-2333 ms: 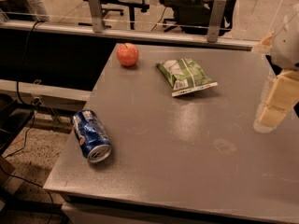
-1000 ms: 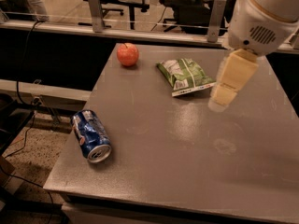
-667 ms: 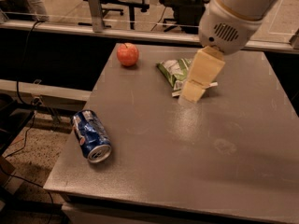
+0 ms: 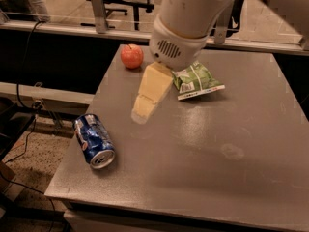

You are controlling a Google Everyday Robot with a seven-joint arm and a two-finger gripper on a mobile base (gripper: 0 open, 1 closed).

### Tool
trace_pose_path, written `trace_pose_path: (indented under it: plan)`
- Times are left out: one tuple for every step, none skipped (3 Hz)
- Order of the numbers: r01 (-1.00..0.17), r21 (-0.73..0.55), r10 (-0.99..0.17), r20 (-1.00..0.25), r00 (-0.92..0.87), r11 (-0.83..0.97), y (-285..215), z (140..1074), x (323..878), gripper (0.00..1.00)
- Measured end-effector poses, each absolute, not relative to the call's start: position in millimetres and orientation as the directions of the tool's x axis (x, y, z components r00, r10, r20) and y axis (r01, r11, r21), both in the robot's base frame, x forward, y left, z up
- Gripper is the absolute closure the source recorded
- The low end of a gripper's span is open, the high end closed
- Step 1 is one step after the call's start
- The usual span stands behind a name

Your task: Pick pepsi can

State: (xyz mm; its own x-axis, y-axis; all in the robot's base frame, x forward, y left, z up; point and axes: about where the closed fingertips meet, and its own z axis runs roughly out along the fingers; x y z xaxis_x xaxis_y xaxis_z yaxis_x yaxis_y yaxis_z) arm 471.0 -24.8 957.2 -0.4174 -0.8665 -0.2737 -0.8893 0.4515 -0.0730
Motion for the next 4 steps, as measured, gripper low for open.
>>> trace_pose_path:
  plan:
    - [-0.894, -0.032, -0.868, -0.257, -0.425, 0.448, 12, 941, 462, 0.00]
    - [-0.908, -0.001, -0.883, -0.230, -0.408, 0.420, 45, 924, 457, 0.00]
    - [-0.924, 0.030, -0.907, -0.183, -0.379, 0.381, 78, 901, 457, 0.00]
    - [-0.931, 0.050, -0.919, -0.152, -0.365, 0.361, 95, 886, 455, 0.00]
